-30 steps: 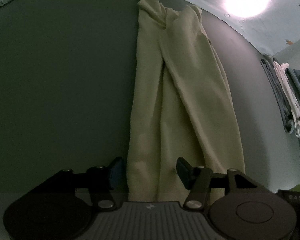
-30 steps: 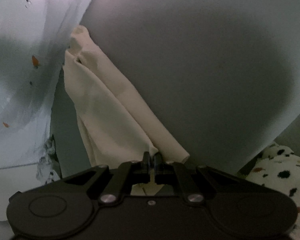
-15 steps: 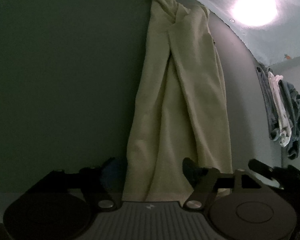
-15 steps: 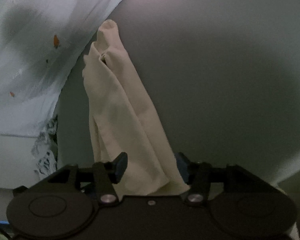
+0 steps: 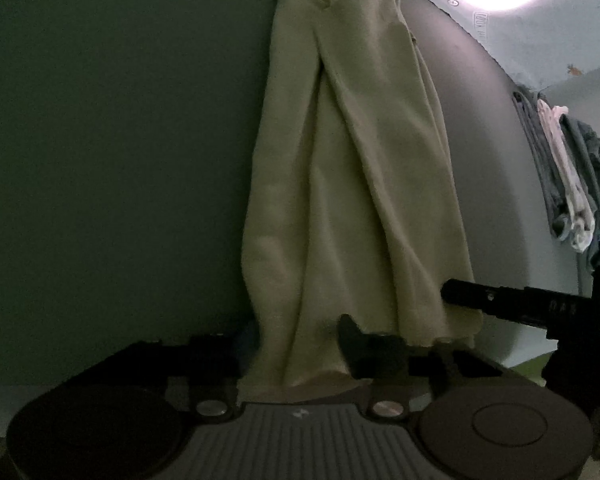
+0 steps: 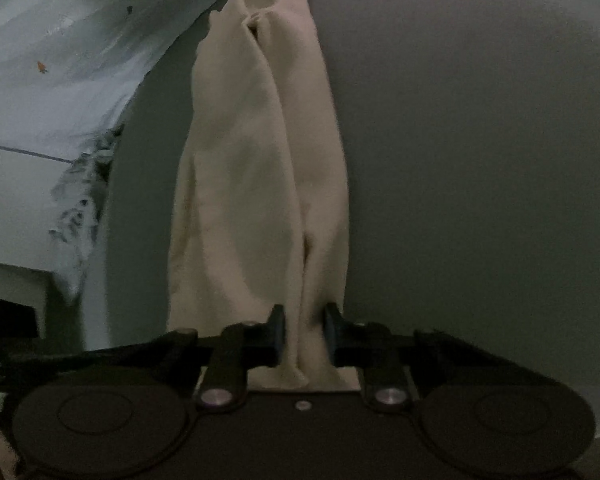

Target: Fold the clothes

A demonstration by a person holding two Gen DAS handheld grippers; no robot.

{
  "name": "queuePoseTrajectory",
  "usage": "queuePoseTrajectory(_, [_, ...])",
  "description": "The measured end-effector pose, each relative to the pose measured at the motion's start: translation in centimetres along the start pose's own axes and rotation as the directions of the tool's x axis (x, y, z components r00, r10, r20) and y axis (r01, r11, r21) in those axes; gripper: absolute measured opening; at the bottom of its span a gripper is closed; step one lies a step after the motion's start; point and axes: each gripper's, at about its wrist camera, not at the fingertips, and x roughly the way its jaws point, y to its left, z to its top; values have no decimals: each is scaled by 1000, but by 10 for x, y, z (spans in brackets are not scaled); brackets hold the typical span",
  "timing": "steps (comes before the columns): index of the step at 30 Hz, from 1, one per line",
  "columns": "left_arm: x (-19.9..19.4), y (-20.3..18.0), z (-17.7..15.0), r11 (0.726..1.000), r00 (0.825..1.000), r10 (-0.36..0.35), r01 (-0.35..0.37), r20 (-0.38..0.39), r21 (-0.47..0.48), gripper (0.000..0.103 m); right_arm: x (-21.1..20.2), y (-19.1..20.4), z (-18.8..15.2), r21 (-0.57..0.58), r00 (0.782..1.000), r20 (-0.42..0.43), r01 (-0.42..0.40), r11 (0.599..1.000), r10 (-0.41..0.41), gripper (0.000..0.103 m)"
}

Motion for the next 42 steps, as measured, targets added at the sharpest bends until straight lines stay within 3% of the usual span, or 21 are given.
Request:
queuePoseTrajectory(1, [0, 3, 0, 999, 999, -30, 30, -13, -16, 12, 1, -3, 1, 19, 1000, -6, -18, 1000, 18, 22])
queuePoseTrajectory(3, [5, 9, 1, 994, 997, -77, 75, -19, -76, 12, 2, -9, 2, 59, 999, -7, -38, 998, 39, 12])
queuePoseTrajectory(5, [7, 16, 2, 984, 993, -116, 113, -15, -137, 11, 0, -19, 1, 120, 997, 2, -80, 990, 80, 10])
queuePoseTrajectory(8, [-4, 27, 2, 958, 980, -194, 197, 32, -208, 10, -12, -29, 1, 221, 978, 58, -208, 953, 200, 9])
queuePoseTrajectory(11, [-21, 29, 8, 916, 949, -286, 311, 129, -254, 10, -28, -29, 5, 254, 952, 129, -303, 918, 278, 8])
queuePoseTrajectory(15, [-44, 26, 25, 872, 907, -335, 401, 253, -281, 10, -44, -25, 21, 278, 908, 218, -410, 869, 358, 8])
queuePoseTrajectory(22, [-71, 22, 57, 838, 851, -357, 474, 386, -269, 10, -49, -14, 51, 277, 838, 329, -526, 804, 435, 8])
queuePoseTrajectory(28, [-81, 17, 95, 800, 798, -387, 540, 462, -262, 10, -47, -5, 84, 251, 800, 379, -572, 781, 465, 8])
queuePoseTrajectory(32, [-86, 13, 125, 810, 793, -386, 536, 472, -239, 10, -42, -3, 111, 247, 782, 399, -594, 766, 478, 8])
queuePoseTrajectory(38, [-81, 11, 182, 818, 787, -392, 535, 476, -212, 10, -26, 0, 162, 242, 781, 408, -591, 769, 472, 8])
queuePoseTrajectory(42, [-64, 14, 225, 827, 797, -381, 520, 469, -212, 10, -7, -5, 201, 265, 783, 411, -592, 761, 466, 8])
